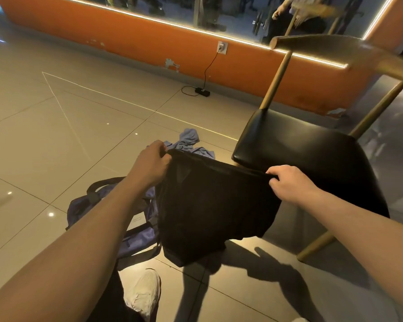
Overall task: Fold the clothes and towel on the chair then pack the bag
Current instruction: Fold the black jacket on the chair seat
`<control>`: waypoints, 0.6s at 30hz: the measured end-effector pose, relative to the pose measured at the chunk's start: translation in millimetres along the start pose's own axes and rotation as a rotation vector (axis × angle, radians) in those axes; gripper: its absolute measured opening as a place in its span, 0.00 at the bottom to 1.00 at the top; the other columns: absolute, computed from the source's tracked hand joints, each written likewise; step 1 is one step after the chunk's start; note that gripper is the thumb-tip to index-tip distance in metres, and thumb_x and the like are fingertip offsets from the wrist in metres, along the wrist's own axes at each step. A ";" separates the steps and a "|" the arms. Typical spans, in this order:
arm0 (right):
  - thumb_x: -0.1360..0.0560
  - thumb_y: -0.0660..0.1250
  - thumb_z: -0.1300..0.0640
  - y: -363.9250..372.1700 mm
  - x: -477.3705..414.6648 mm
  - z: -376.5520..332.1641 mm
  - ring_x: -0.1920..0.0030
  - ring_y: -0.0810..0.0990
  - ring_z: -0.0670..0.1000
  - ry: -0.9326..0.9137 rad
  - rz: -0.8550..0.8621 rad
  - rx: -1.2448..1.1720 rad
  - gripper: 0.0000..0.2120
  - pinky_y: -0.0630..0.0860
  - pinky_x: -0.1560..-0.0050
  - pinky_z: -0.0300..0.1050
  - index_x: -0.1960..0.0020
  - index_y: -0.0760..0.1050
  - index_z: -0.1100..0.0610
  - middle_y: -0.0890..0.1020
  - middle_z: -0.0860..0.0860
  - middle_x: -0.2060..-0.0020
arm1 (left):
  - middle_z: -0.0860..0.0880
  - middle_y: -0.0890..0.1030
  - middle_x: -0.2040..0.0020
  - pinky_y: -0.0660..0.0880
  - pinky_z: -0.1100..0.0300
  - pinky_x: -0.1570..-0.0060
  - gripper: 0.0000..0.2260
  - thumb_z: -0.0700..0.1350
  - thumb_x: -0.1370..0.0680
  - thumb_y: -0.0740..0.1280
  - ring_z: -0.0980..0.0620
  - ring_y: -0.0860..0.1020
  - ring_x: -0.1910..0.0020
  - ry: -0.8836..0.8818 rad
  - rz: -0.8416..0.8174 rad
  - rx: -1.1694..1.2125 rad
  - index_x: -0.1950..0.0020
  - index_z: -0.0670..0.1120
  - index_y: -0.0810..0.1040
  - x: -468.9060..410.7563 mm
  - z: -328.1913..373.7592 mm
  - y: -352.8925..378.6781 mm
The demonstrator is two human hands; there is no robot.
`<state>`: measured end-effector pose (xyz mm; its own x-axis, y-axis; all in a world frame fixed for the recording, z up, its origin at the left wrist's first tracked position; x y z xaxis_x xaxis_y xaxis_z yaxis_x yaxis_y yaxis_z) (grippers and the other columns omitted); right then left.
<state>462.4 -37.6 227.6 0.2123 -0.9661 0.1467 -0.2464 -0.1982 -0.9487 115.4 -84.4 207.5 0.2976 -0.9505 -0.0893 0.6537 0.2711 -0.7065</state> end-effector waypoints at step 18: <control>0.13 0.54 0.56 30.5 15.0 -86.8 0.47 0.78 0.52 0.263 -0.140 -1.181 0.12 0.77 0.65 0.37 0.43 0.77 0.53 0.79 0.53 0.48 | 0.55 0.74 0.52 0.70 0.63 0.53 0.04 0.49 0.19 0.70 0.55 0.74 0.52 0.368 -0.384 0.268 0.48 0.55 0.85 48.8 71.3 66.5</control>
<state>376.0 -72.5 225.2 0.1421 -0.9013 0.4093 -0.9746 -0.1996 -0.1012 223.0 -101.9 206.2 -0.2243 -0.9653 -0.1340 0.8338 -0.1189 -0.5392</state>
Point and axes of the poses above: each hand's wrist, its own x-axis away from the middle knuckle, its own y-axis out of the palm, z = x × y, the point moved 6 cm from there along -x, towards the middle knuckle
